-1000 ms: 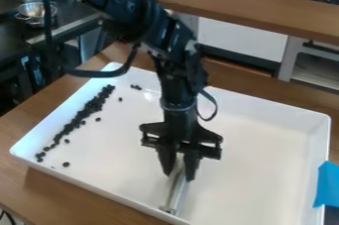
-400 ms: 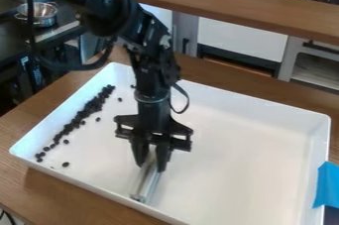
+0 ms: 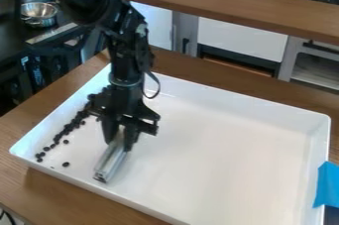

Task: Sweep into pile

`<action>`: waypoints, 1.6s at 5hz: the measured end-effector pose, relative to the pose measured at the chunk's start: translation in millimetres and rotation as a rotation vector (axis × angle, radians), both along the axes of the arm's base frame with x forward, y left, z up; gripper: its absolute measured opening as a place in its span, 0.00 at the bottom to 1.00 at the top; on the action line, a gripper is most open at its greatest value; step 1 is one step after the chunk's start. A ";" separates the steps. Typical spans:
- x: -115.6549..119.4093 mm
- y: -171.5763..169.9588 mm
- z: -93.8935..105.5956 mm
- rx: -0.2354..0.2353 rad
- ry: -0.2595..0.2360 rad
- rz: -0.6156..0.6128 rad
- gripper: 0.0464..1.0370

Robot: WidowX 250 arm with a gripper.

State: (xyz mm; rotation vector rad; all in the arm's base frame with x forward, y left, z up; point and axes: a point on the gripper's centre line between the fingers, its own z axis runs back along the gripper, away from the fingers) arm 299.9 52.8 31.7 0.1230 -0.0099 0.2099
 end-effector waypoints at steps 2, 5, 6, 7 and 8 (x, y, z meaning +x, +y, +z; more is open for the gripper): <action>-8.1 49.1 0.2 0.072 0.000 -0.094 0.32; -8.1 72.9 10.0 0.106 0.015 -0.089 0.32; 9.0 49.3 29.2 -0.029 -0.016 -0.049 0.32; 23.3 2.0 46.6 -0.129 -0.011 -0.052 0.32; 31.0 -45.0 57.9 -0.157 0.000 -0.035 0.32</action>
